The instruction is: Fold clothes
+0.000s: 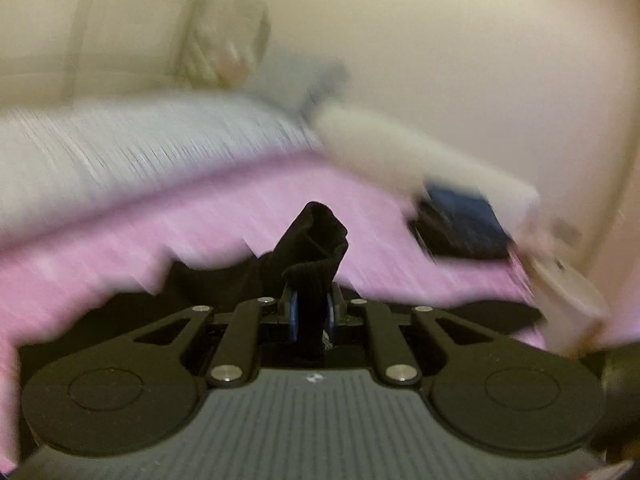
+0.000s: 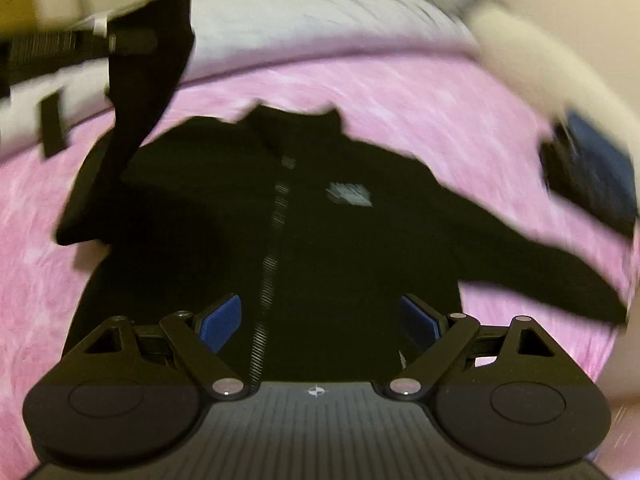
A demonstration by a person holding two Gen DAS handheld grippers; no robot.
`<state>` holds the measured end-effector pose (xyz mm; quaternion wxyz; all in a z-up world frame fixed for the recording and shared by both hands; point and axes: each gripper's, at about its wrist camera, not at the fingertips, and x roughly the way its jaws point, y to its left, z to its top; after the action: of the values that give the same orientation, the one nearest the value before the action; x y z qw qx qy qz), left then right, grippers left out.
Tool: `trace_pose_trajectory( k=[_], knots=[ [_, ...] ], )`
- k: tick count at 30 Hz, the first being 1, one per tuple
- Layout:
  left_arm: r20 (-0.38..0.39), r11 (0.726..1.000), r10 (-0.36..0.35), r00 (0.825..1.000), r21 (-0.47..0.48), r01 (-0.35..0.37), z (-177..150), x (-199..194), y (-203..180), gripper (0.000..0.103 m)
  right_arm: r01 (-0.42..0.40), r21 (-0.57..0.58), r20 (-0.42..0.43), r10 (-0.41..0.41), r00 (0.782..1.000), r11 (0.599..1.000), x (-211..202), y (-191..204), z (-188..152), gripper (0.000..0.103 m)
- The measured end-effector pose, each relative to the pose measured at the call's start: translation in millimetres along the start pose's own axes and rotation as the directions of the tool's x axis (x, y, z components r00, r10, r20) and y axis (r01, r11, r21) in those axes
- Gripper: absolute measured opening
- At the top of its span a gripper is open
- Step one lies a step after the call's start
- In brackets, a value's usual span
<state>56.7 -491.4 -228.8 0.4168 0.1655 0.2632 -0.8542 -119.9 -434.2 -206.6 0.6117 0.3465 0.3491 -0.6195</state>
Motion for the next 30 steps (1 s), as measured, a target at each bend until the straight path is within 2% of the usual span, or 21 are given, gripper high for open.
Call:
trace_pose_trajectory(
  k=[1,2,4,5,8,11,14,16,18,22,24,25,28,30],
  knots=[
    [-0.063,1.000,-0.010,0.998,-0.008,0.010,-12.6,14.0,-5.3,0.019,0.007,0.042,-0.009,-0.007,1.000,0.999,2.8,-18.3,0.1,0.088],
    [-0.096,1.000,-0.008,0.995,-0.018,0.006,-22.9,17.2,-7.9,0.019,0.015,0.084,-0.019,-0.013,1.000,0.996,5.6,-36.6,0.1,0.088],
    [-0.127,0.999,0.004,0.992,-0.041,-0.009,-40.4,13.2,-9.5,0.028,0.004,0.126,-0.021,-0.001,1.000,0.992,15.6,-61.5,1.5,0.088],
    [-0.139,0.998,0.024,0.990,-0.051,-0.031,-48.1,8.1,-8.5,0.031,-0.002,0.146,-0.021,0.005,1.000,0.989,20.7,-73.5,2.3,0.088],
    [-0.171,0.985,0.136,0.976,-0.081,-0.151,-62.3,-16.2,8.5,0.033,-0.117,0.151,-0.005,0.119,0.993,0.982,41.6,-87.2,7.3,0.088],
    [-0.210,0.955,0.265,0.941,-0.081,-0.287,-72.9,-43.7,30.7,0.034,-0.259,0.159,-0.023,0.266,0.964,0.953,73.3,-82.7,7.6,0.088],
    [-0.257,0.913,0.374,0.891,-0.064,-0.402,-83.6,-63.4,50.6,0.035,-0.379,0.205,-0.057,0.398,0.916,0.902,107.1,-74.6,3.6,0.088],
    [-0.278,0.891,0.424,0.862,-0.044,-0.452,-89.4,-73.2,60.8,0.038,-0.407,0.269,-0.091,0.444,0.892,0.873,127.6,-65.9,-3.5,0.088],
    [-0.287,0.873,0.458,0.842,-0.033,-0.486,-94.0,-77.0,72.0,0.044,-0.408,0.348,-0.120,0.472,0.874,0.844,145.0,-58.1,-12.2,0.087],
    [-0.282,0.860,0.483,0.829,-0.027,-0.510,-98.0,-72.4,92.7,0.051,-0.417,0.460,-0.089,0.508,0.857,0.784,165.5,-54.5,-28.6,0.081],
    [-0.280,0.857,0.482,0.830,-0.046,-0.513,-99.7,-72.8,100.5,0.051,-0.402,0.534,-0.067,0.511,0.857,0.744,166.0,-60.0,-35.4,0.081],
    [-0.279,0.856,0.480,0.832,-0.058,-0.513,-100.6,-73.3,104.2,0.051,-0.386,0.569,-0.061,0.506,0.861,0.726,163.9,-63.3,-37.7,0.075],
    [-0.281,0.859,0.470,0.837,-0.071,-0.507,-102.7,-70.9,109.6,0.053,-0.364,0.656,-0.033,0.507,0.861,0.661,154.7,-68.9,-49.0,0.076],
    [-0.281,0.864,0.472,0.835,-0.042,-0.502,-103.2,-65.8,110.3,0.053,-0.358,0.704,-0.011,0.513,0.858,0.613,147.6,-70.8,-58.2,0.076]
  ],
)
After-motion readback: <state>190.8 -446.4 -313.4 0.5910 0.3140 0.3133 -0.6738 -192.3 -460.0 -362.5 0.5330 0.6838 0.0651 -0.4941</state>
